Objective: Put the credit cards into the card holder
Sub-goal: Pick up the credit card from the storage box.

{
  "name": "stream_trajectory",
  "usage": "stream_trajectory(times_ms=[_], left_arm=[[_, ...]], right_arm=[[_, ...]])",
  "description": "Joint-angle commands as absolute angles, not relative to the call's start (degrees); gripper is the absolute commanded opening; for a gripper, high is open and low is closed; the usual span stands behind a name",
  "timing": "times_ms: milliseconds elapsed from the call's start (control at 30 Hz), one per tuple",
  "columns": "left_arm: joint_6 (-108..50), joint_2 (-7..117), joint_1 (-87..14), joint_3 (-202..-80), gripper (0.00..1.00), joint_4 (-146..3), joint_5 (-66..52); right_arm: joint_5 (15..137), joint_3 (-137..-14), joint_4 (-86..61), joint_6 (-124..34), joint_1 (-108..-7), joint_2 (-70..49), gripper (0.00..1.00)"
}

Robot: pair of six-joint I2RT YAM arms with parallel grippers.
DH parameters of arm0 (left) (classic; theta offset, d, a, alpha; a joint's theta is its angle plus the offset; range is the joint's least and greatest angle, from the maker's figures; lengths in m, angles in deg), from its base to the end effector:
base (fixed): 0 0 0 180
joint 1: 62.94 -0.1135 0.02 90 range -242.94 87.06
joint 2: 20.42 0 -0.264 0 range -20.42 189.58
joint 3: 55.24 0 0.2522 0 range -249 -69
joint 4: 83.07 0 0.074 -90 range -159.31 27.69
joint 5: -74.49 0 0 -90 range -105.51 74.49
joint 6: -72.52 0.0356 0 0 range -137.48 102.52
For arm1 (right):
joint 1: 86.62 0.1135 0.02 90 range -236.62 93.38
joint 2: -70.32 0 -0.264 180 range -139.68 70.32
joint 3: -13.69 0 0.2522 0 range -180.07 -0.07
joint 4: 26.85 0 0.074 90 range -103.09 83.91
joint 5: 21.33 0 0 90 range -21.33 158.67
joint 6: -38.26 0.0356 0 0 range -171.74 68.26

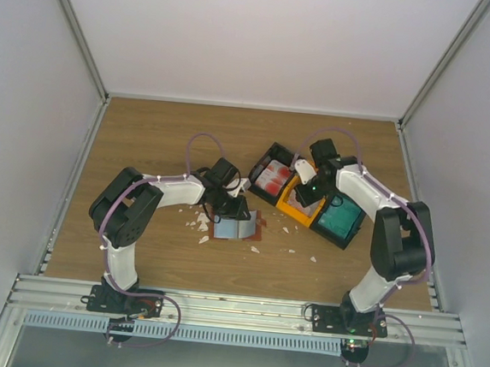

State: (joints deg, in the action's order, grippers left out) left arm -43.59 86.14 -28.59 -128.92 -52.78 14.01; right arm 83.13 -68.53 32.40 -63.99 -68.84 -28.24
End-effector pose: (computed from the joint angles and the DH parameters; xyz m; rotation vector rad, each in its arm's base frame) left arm 0.2827 -0.2145 0.1360 0.3809 2.8117 -0.9847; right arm 0.3099 0.1087 0.1985 -0.7904 2.7686 0.3824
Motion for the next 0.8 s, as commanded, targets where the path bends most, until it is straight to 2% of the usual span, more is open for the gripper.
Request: stream_trajectory(times_ms=[0, 200, 433, 633, 767], left_arm=[[-43.75, 85.77, -28.92, -128.93, 0.24, -53.51, 13.56], [-44.23, 84.91, -28.93, -128.78, 0.24, -53.66, 13.16], [-45.24, 83.46, -28.91, -127.48, 0.26, -55.31, 12.61], [-45.82, 80.96, -28.89, -127.29, 0.3, -54.91, 9.98], [-46.58, 77.37, -28.93, -126.24, 0.31, -55.28, 7.15]], right_arm=[[76.46, -70.01, 31.15, -61.99, -68.4, -23.47, 0.01], [73.56, -69.85, 29.63, -57.58, -68.44, -19.1, 0.01], [73.16, -70.78, 29.25, -44.58, -68.39, -15.99, 0.0], [87.23, -66.48, 19.87, -34.99, -68.07, -8.16, 0.0], [96.95, -58.42, 9.38, -22.43, -68.07, -3.23, 0.0]])
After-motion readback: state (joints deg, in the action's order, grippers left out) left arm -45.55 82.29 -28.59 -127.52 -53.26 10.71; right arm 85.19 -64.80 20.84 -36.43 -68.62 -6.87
